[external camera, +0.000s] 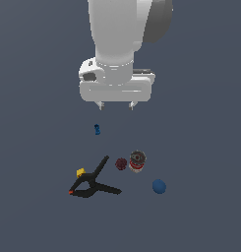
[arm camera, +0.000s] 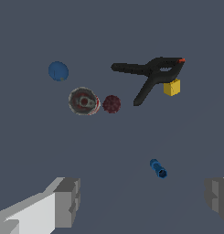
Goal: Pick up a designated object from a clutter of objects.
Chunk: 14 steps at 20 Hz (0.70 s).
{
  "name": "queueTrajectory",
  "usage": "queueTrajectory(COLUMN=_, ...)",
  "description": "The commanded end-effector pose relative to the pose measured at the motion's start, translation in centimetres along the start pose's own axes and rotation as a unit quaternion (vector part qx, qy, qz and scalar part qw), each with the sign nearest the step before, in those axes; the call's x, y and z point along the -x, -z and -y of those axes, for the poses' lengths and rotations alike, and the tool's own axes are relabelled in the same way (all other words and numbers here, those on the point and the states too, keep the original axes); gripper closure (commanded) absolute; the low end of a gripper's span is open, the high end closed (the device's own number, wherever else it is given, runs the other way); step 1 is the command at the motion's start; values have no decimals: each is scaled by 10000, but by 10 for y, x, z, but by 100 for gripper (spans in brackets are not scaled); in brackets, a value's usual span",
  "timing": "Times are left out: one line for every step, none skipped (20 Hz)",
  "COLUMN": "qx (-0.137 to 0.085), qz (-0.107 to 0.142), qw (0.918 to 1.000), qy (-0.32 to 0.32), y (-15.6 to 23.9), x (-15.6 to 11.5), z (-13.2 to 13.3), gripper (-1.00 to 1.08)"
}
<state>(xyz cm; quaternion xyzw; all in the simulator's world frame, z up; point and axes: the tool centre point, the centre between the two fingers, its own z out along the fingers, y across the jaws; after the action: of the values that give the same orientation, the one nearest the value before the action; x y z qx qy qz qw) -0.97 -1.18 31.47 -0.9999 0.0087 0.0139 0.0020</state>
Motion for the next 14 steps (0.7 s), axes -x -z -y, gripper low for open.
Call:
queueTrajectory(qx=0, qz=0, qw=10000, qy=0, y=0, x=0, z=0, gripper=-92)
queueTrajectory(qx=3, qz=-1, qw=10000, qy=-4, y=0, x=0, z=-1, gripper=-92)
queueTrajectory(qx=9, qz=-3, qw=10000, qy=-12, y=0, x=0, z=-3, gripper=-92)
queueTrajectory(qx=21, qz=-7, qw=10000, qy=-26, y=1, x=0, z=-6, gripper=-92)
queueTrajectory(qx=36, qz=-12, qw=10000, qy=-46, y=2, x=1, z=-10, gripper=-92)
queueTrajectory(qx=56, qz=-18, qw=10000, qy=-72, y=2, x=1, z=-15, gripper=-92)
queueTrajectory(qx=79, qz=-25, qw=9999, qy=-101, y=3, x=1, z=-21, gripper=-92)
queueTrajectory(qx=97, qz=-31, qw=9999, qy=-125, y=4, x=2, z=-26, gripper=-92)
queueTrajectory(qx=111, qz=-35, qw=9998, qy=-144, y=4, x=2, z=-30, gripper=-92)
queueTrajectory(qx=120, qz=-38, qw=9998, qy=-158, y=5, x=2, z=-32, gripper=-92)
queueTrajectory(qx=125, qz=-39, qw=9998, qy=-165, y=5, x=2, z=-33, gripper=-92)
queueTrajectory(qx=125, qz=-39, qw=9998, qy=-165, y=5, x=2, z=-33, gripper=-92)
queueTrajectory(qx=120, qz=-37, qw=9998, qy=-157, y=5, x=2, z=-32, gripper=-92)
queueTrajectory(qx=118, qz=-37, qw=9998, qy=-151, y=5, x=2, z=-32, gripper=-92)
